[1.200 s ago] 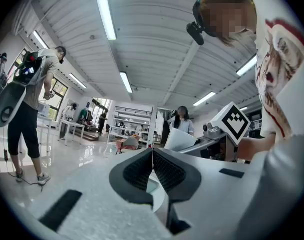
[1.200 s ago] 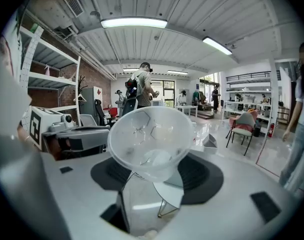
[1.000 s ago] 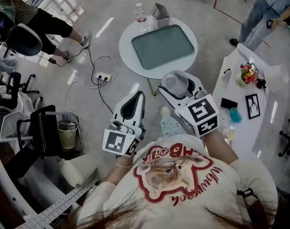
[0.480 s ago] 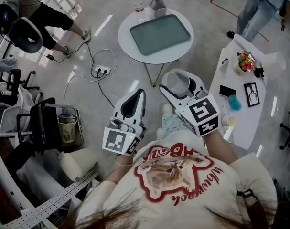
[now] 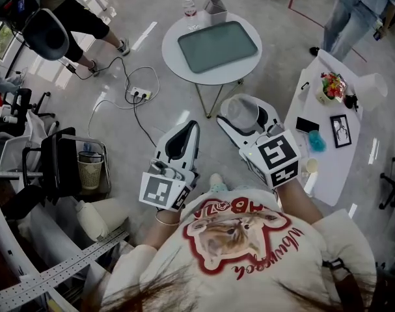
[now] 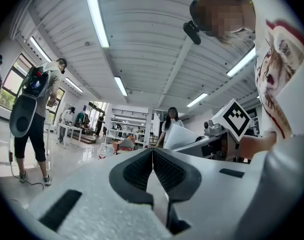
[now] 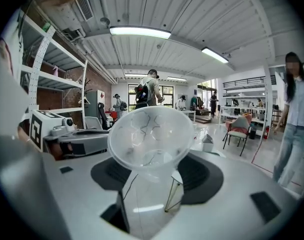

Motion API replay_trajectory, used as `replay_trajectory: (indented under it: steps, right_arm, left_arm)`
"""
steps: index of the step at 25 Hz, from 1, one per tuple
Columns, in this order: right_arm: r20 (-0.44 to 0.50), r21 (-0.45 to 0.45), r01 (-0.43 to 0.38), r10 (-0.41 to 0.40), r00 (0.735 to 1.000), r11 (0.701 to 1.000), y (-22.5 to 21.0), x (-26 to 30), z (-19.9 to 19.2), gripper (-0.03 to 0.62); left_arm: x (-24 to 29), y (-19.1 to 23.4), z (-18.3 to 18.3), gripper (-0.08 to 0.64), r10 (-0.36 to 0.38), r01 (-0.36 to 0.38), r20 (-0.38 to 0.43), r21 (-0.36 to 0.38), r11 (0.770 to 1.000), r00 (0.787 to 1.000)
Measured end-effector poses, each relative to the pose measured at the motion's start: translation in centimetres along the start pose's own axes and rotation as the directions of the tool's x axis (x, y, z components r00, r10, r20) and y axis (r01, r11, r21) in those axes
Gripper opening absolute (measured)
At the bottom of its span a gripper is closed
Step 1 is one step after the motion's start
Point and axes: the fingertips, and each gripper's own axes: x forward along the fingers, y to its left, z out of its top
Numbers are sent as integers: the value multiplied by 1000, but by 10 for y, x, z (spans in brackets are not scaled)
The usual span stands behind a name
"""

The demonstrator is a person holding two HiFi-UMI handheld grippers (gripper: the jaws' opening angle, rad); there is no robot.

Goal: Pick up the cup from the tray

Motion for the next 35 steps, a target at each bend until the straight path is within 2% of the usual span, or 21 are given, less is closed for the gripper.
replay_trajectory:
  steps: [12,21,35]
  right_arm:
    - [15,-18,-42,42,999,999,8,-74,-15,273]
    - [59,-8,-60,60,996,998,15,-130,-26,272]
    - [63,-36,-13,15,998,999,38,-158,-26,272]
  left_arm:
    - [-20,-77,-1,15,46,-46,5,-10,999,999]
    - [-43,-129,-6,15,96,-96,-2,-22,995,995]
    - [-75,-143,4,15,69,-69,7,-3,998,998]
